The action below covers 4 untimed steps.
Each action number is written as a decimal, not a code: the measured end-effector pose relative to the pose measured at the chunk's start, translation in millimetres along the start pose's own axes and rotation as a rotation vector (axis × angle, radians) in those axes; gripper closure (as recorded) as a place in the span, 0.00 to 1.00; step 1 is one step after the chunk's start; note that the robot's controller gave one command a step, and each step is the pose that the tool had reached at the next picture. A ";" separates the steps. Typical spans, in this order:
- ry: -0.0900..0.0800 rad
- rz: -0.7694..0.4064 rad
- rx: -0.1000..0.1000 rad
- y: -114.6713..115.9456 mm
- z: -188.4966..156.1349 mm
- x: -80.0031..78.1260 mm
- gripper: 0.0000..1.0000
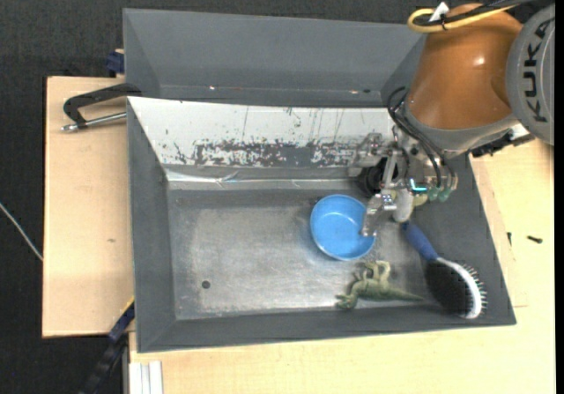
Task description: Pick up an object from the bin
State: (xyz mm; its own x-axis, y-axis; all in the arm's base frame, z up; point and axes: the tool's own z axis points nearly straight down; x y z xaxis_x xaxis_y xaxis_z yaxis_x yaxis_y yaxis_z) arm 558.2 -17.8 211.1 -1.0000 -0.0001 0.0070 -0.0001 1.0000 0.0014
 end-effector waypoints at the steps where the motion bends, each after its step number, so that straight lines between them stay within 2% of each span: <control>1: -0.033 -0.220 0.003 5.1 112.8 -15.1 0.00; 2: -0.012 -0.181 0.001 0.5 79.8 14.2 0.00; 3: -0.012 -0.237 0.001 -41.0 139.4 -6.7 0.00; 4: -0.016 -0.239 0.003 -40.0 133.3 -9.0 1.00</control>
Offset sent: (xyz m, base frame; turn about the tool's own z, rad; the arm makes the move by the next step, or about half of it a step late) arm 0.0083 0.0051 -0.1411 -0.2365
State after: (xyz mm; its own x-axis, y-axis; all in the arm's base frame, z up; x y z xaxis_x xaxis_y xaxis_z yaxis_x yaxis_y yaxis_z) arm 566.3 -57.6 77.7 -0.9714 -0.2373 -0.0094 -0.2373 0.9714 -0.0015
